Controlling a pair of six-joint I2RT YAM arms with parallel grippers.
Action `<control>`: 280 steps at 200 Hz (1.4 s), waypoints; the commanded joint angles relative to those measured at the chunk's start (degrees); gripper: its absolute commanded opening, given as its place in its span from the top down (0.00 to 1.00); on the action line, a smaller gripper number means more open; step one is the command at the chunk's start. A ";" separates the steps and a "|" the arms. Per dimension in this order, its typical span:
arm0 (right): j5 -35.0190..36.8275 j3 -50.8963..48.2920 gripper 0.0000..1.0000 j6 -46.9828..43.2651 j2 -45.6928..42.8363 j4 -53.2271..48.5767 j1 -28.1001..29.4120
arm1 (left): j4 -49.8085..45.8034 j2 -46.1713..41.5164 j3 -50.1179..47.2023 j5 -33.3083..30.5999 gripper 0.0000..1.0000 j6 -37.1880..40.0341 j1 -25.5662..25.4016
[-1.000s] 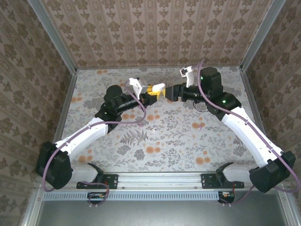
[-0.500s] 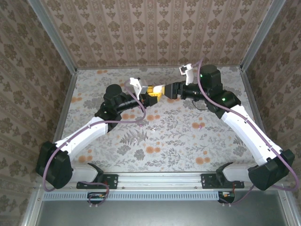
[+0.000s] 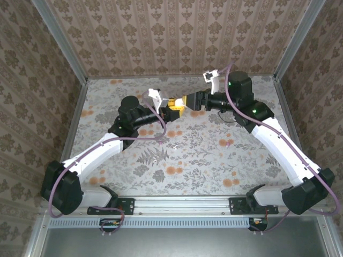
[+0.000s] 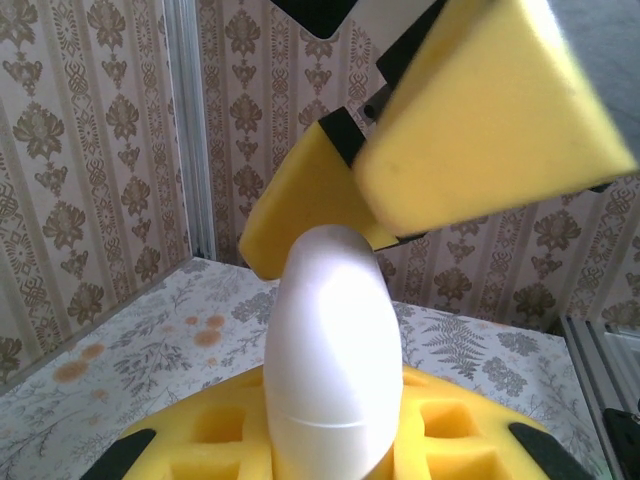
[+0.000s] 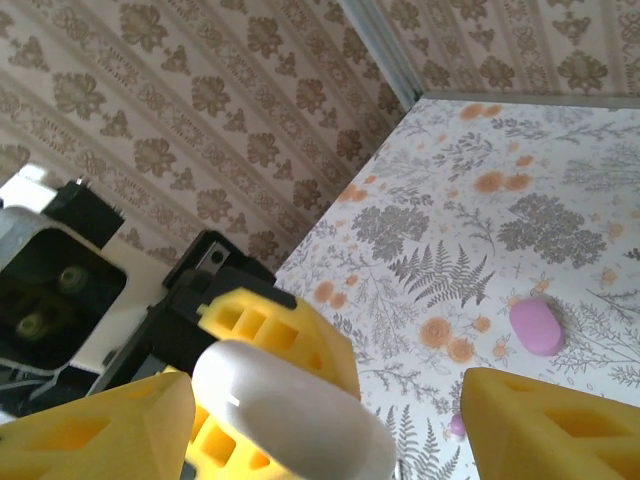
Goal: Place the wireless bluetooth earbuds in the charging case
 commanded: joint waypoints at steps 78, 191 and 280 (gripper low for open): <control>1.68 0.77 0.29 -6.41 0.92 -4.57 -0.19 | 2.19 -1.20 1.26 0.93 0.79 -0.16 -0.12; 5.49 4.24 0.29 1.14 4.53 -0.81 -1.05 | -0.48 -1.51 1.66 1.83 0.79 2.35 -0.34; 15.50 -2.96 0.28 7.35 -7.71 -1.63 -8.88 | -0.33 -2.08 -1.98 -7.10 0.78 3.84 -0.17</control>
